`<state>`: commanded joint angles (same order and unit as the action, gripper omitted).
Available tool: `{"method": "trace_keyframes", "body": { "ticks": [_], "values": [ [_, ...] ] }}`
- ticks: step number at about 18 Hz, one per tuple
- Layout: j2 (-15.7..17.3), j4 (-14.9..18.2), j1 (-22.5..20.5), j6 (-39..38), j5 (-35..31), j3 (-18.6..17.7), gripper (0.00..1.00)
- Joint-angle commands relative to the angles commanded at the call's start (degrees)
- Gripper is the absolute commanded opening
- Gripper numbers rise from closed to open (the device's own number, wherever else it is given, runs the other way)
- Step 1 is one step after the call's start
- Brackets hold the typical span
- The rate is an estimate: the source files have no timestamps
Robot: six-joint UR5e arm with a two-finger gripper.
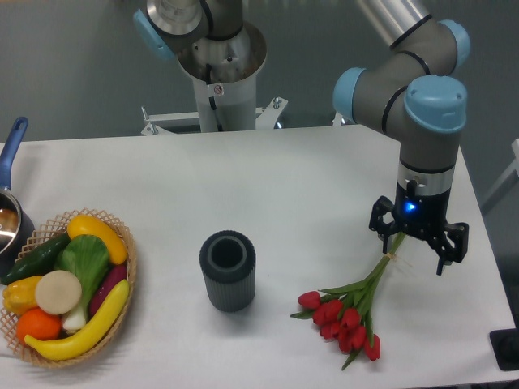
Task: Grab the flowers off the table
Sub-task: 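Lower the open gripper toward the green tulip stems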
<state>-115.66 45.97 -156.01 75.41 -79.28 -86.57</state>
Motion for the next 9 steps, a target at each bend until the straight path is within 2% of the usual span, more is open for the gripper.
{"method": "trace_keyframes", "body": {
  "ticks": [9],
  "values": [
    [-0.4,-0.1,0.2,0.1,0.1,-1.7,1.00]
  ]
}}
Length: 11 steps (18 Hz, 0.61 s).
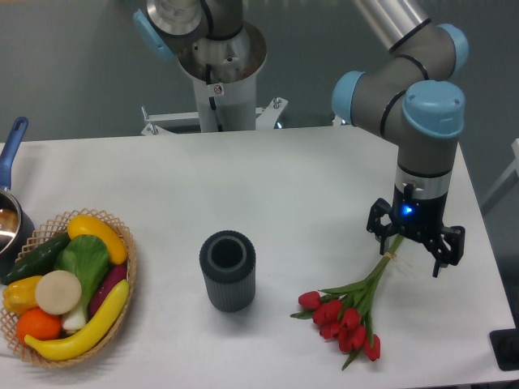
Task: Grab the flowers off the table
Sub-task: 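Lower the open gripper toward the green tulip stems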
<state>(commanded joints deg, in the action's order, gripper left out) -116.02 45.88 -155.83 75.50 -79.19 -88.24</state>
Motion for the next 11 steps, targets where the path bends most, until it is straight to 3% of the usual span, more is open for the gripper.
{"method": "trace_keyframes", "body": {
  "ticks": [6,11],
  "values": [
    [-1.1,0.0,0.0,-1.5,0.2,-0.7,1.00],
    [-3.9,0.0,0.7,-1.8,0.1,-0.6,1.00]
  ]
}}
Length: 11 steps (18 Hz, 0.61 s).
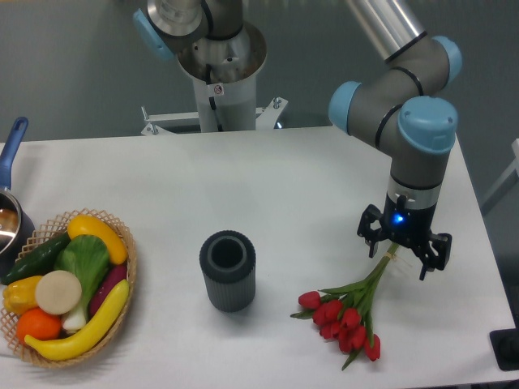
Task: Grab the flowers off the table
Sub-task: 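Lower the open gripper toward the green tulip stems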
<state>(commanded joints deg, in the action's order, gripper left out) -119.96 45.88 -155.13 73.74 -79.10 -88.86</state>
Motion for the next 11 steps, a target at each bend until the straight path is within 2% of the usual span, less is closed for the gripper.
{"method": "trace_keyframes", "body": {
  "ticks": [6,11],
  "values": [
    [-2.5,0.0,-0.3,-0.4,-0.1,0.0,1.00],
    [-3.2,-0.1,-0.3,0.1,-0.1,-1.0,1.00]
  ]
}}
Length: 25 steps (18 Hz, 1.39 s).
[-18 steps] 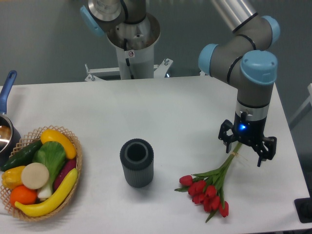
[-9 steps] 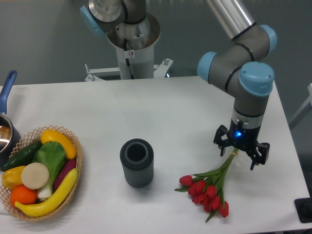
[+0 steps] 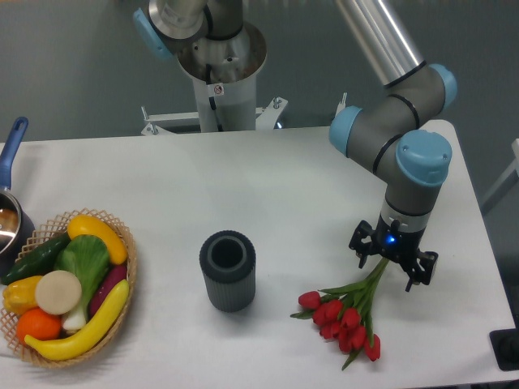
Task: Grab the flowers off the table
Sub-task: 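Lower the open gripper toward the green tulip stems, then close the gripper around the tulip stems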
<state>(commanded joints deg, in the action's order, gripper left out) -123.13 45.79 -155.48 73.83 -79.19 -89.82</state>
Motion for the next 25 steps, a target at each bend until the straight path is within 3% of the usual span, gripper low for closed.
{"method": "trace_keyframes", "body": {
  "ticks": [11,19,25],
  "values": [
    [-1.1,0.0,0.4,1.8,-0.1,-2.5,1.00],
    [-1.9,-0.1,0.6,1.8,-0.4,-2.3,0.97],
    [-1.9,-0.1,0.6,1.8,-0.5,-2.2,0.73]
  ]
}}
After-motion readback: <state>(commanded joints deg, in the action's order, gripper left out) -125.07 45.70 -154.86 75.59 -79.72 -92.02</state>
